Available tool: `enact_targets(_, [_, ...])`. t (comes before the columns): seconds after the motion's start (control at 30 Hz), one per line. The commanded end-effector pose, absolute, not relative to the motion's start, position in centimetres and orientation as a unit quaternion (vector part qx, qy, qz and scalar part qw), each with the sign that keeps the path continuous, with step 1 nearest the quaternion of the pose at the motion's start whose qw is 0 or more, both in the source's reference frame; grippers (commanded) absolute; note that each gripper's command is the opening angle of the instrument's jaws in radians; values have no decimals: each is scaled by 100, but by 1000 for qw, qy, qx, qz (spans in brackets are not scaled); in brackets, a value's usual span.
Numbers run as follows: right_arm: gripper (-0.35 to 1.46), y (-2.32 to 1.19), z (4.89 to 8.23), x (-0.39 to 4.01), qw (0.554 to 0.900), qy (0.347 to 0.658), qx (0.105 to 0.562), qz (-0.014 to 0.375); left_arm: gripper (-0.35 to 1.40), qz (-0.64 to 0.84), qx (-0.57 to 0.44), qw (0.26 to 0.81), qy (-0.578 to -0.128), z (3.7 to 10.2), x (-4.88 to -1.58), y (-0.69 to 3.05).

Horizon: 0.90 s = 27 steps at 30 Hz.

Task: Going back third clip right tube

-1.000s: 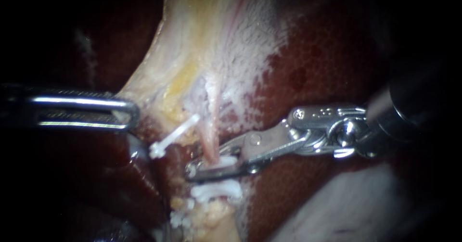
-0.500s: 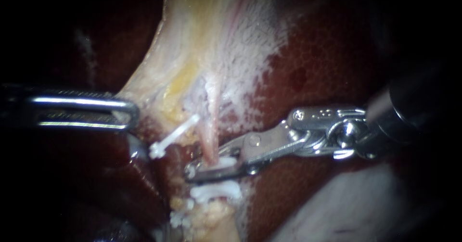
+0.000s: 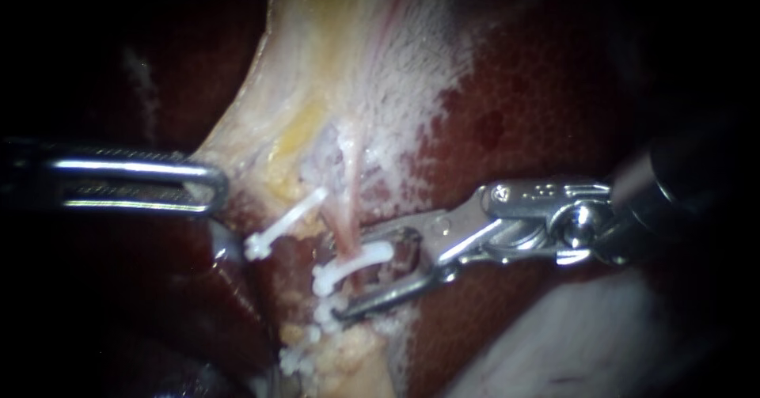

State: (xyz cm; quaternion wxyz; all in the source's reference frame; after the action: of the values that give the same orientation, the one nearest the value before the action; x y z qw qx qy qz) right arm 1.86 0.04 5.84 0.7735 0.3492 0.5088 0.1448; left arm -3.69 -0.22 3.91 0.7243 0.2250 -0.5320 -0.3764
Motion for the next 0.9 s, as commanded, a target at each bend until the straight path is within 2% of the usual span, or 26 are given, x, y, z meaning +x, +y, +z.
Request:
enact_targets(0.03, [59, 5, 581, 182, 773, 509, 348, 145, -35, -376, 225, 724, -532, 391, -369, -22])
enact_targets(0.3, [59, 12, 566, 135, 774, 511, 342, 154, -35, -376, 225, 724, -532, 393, -369, -22])
enact_targets(0.57, [60, 20, 552, 98, 776, 506, 326, 189, -35, -376, 226, 724, -532, 398, -366, -20])
enact_targets(0.9, [60, 32, 537, 76, 776, 503, 319, 206, -35, -375, 226, 725, -533, 405, -365, -18])
